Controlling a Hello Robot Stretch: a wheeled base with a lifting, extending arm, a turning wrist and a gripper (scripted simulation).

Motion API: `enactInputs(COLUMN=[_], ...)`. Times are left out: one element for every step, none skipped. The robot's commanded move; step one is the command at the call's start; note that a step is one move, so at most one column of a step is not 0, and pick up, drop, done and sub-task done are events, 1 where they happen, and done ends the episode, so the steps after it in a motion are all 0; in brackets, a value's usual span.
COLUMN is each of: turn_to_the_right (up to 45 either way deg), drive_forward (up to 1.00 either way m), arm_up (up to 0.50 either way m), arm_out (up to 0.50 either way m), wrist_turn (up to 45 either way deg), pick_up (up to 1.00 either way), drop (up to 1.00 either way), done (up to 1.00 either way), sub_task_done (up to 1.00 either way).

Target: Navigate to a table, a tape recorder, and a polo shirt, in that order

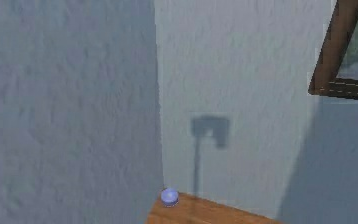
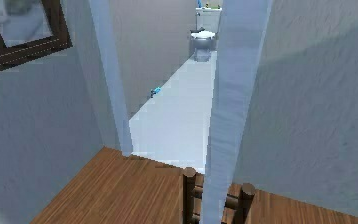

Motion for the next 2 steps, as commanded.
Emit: enactInputs(turn_to_the_right=[0.0, 45.0], drive_forward=[0.05, 0.0], arm_up=[0.0, 0.0], arm_out=[0.0, 0.0], wrist_turn=[0.0, 0.0], pick_up=[0.0, 0.0], drop=[0.0, 0.0], done=[0.0, 0.0], sub_task_done=[0.0, 0.0])
